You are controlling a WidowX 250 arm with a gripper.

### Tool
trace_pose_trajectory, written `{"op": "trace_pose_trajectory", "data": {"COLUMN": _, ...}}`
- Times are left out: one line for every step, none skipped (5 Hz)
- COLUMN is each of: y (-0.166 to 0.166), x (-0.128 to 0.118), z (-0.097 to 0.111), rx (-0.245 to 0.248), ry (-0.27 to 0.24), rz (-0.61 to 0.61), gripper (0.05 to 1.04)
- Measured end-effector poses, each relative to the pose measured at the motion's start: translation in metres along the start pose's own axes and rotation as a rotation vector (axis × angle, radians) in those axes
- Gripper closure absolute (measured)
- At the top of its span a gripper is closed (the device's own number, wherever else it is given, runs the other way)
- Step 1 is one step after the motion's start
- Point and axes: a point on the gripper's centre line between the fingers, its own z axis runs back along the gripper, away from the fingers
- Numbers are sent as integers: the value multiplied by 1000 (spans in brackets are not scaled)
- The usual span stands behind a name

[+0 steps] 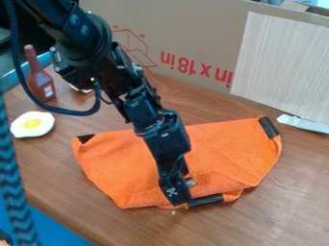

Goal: Unfold the cloth from bottom right to top left

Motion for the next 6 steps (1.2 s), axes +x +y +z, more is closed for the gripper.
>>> {"op": "trace_pose_trajectory", "data": {"y": 0, "x": 1, "z": -3, "rx": -12, "ry": -10, "rz": 4, "gripper": 122}}
{"op": "trace_pose_trajectory", "data": {"y": -1, "x": 3, "z": -4, "rx": -18, "ry": -22, "rz": -3, "gripper": 400}}
{"op": "trace_pose_trajectory", "data": {"y": -2, "x": 5, "z": -3, "rx": -24, "ry": -30, "rz": -3, "gripper": 535}}
{"op": "trace_pose_trajectory", "data": {"y": -3, "x": 5, "z": -3, "rx": -33, "ry": -36, "rz": 5, "gripper": 682}}
{"op": "trace_pose_trajectory", "data": {"y": -3, "x": 6, "z": -3, "rx": -29, "ry": -37, "rz": -2, "gripper": 888}}
{"op": "trace_pose_trajectory", "data": {"y": -2, "x": 5, "z": -4, "rx": -21, "ry": -36, "rz": -7, "gripper": 1015}}
